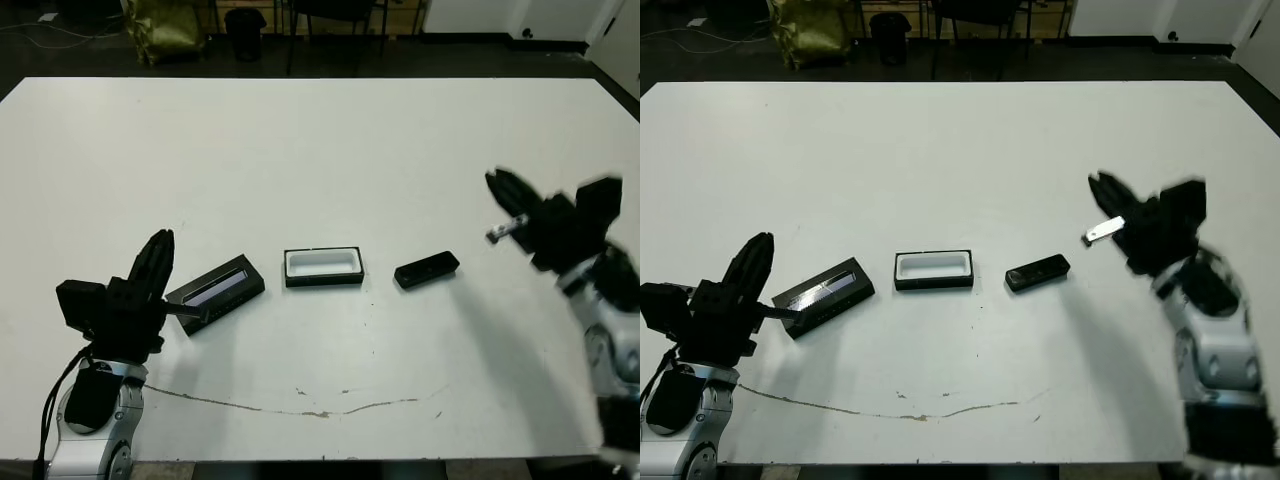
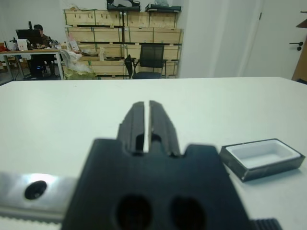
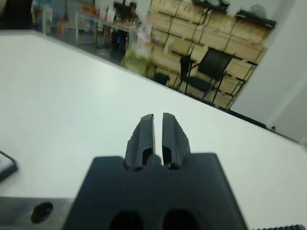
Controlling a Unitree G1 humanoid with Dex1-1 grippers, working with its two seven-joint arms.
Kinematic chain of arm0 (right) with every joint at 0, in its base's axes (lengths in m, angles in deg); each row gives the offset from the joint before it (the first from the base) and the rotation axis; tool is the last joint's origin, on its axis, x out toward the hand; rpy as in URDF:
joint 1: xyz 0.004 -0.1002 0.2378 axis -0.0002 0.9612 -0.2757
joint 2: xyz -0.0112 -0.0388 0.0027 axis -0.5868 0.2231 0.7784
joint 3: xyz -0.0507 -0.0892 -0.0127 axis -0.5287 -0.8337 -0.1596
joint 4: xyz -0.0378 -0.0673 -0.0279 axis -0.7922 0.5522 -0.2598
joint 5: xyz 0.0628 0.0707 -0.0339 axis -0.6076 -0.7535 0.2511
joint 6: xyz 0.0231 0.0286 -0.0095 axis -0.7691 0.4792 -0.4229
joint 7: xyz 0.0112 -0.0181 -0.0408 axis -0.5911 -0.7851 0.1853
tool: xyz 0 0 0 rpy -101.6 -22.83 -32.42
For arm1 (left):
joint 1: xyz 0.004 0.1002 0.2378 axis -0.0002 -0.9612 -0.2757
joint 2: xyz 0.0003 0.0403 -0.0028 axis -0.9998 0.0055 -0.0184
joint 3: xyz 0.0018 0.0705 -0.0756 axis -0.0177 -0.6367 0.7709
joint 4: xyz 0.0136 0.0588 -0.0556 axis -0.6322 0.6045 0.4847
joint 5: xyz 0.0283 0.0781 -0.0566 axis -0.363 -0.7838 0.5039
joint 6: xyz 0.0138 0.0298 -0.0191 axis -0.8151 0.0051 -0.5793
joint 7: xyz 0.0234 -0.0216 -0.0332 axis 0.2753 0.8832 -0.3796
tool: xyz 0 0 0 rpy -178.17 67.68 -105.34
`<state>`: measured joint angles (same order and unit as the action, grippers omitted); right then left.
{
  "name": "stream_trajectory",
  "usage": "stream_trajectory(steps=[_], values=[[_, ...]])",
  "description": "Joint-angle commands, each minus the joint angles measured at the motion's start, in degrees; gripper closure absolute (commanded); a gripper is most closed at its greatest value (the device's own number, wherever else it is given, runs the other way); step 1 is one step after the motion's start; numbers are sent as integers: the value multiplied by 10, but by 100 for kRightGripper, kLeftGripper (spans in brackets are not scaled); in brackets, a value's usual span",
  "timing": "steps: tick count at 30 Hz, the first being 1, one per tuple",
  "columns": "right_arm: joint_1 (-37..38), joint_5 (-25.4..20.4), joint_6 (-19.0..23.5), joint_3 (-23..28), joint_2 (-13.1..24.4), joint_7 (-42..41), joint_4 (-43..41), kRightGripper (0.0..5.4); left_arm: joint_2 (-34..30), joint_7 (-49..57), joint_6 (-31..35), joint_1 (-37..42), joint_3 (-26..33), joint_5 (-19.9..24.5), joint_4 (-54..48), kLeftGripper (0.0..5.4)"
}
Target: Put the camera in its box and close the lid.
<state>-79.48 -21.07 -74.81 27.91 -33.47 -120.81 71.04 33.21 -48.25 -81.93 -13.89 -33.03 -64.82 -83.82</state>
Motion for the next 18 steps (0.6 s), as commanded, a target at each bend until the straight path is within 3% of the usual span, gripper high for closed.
stream_trajectory(steps=[1,3,7,12,14,18], values=[[-59,54,2,-47,45,-42,55,539,-2,0,9,-7,2,2,2,540],[-97,68,-14,-68,54,-79,96,539,-1,0,6,-6,3,3,5,540],[-163,132,-104,-127,69,-134,183,539,-3,1,2,-7,2,-4,3,540],[-233,187,-149,-186,65,-203,274,539,-2,-1,3,-9,3,-1,3,540],[-252,219,-185,-211,64,-210,295,539,-2,-2,5,-10,3,2,3,540],[-271,231,-175,-225,48,-235,319,539,-1,2,14,-14,1,3,-5,540]])
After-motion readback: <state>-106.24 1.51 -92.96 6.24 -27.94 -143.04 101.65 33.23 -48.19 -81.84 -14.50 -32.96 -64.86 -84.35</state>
